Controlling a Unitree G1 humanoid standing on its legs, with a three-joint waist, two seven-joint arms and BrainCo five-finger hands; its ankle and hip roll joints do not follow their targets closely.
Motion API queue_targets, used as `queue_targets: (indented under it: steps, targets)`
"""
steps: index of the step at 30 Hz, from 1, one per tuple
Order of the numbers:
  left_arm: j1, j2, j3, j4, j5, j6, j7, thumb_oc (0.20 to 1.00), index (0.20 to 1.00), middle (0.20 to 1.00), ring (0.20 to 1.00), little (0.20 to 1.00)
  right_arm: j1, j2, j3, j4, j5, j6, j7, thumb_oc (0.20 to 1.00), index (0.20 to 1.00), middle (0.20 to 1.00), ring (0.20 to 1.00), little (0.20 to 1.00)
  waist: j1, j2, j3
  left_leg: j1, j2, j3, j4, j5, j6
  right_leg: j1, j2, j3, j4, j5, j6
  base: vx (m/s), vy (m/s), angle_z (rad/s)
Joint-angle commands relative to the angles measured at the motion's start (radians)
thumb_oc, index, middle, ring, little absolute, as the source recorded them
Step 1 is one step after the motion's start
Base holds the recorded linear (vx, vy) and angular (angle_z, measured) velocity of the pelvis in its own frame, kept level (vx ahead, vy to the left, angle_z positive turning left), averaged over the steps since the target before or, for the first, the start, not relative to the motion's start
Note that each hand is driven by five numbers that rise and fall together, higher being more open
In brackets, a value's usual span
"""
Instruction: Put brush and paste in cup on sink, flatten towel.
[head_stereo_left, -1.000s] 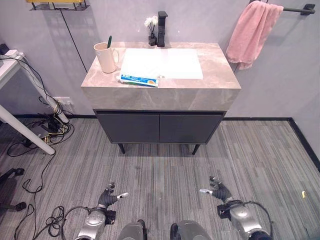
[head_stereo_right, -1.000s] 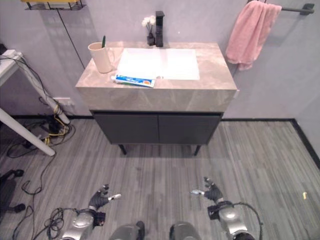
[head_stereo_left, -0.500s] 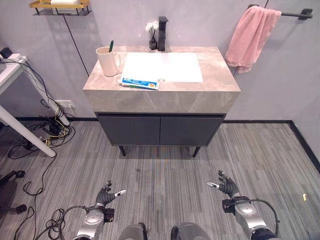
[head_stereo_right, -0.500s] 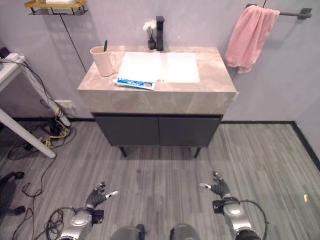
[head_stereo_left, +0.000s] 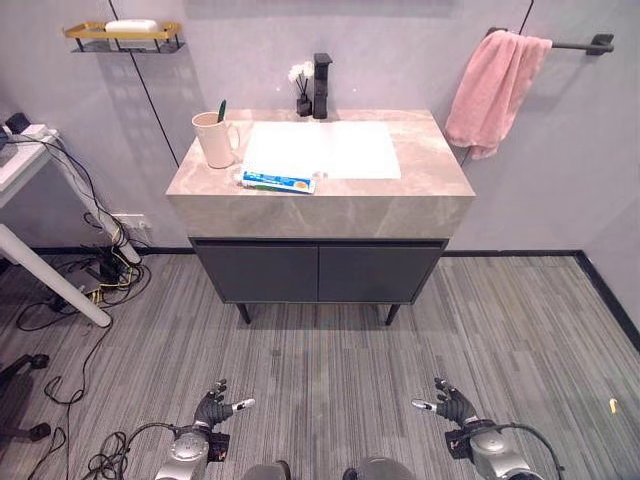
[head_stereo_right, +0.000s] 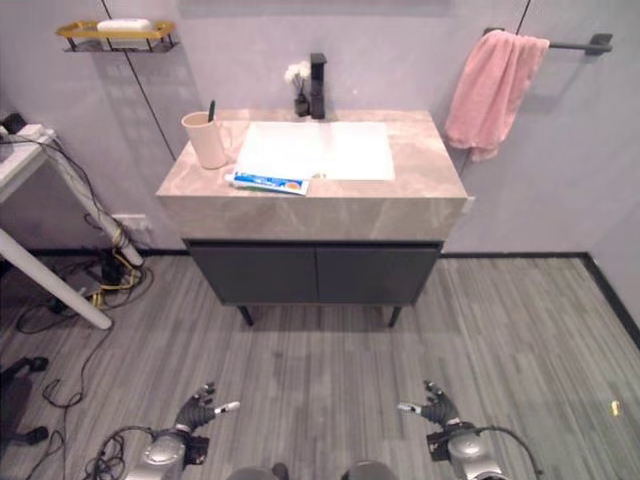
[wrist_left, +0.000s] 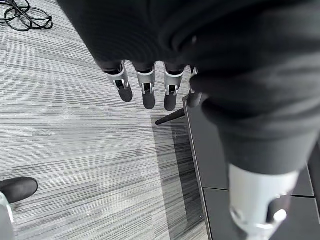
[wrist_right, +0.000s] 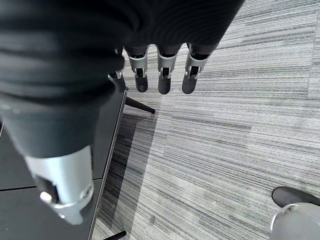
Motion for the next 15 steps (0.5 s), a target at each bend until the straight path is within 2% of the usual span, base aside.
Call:
queue_targets:
  steps: [1,8,11,15]
  targets:
    - [-0.06,-0.003,0.0,0.021,0.001,-0.034,0.007,1.0,1.0,1.0,1.0,1.0,-0.054,-0.005,0.006,0.036,0.006,-0.021,-0.001,1.0,1.0,1.0,1.0,1.0,-0.001,0.001,0.009,0.019,-0.014,0.034,0.027,-0.01,0.024,0.055,-0.005,0.019,-0.114,0.134,0.066,0.0,0.0,0.0]
    - [-0.072,-0.027,-0.015,0.081,-0.002,-0.022,0.001,1.0,1.0,1.0,1.0,1.0,-0.06,0.008,0.017,0.082,-0.003,-0.014,-0.005,1.0,1.0,1.0,1.0,1.0,-0.006,0.001,-0.004,0.068,-0.006,0.024,-0.051,0.02,0.02,0.083,0.006,0.021,-0.145,0.149,0.065,0.05,-0.026,0.0]
    - [-0.094,-0.03,-0.028,0.11,0.0,-0.018,0.0,1.0,1.0,1.0,1.0,1.0,-0.06,0.004,0.015,0.078,0.012,-0.01,-0.005,1.0,1.0,1.0,1.0,1.0,-0.016,-0.003,-0.008,0.089,0.009,0.01,-0.128,0.058,0.008,0.069,0.02,0.013,-0.148,0.155,0.061,0.0,-0.076,0.01]
    - [-0.103,-0.019,-0.027,0.126,0.011,-0.013,-0.001,1.0,1.0,1.0,1.0,1.0,-0.052,-0.006,0.018,0.074,0.006,-0.008,-0.001,1.0,1.0,1.0,1.0,1.0,-0.02,-0.008,-0.015,0.1,0.03,0.005,-0.157,0.073,-0.005,0.059,0.031,0.007,-0.148,0.149,0.056,0.06,-0.105,0.01]
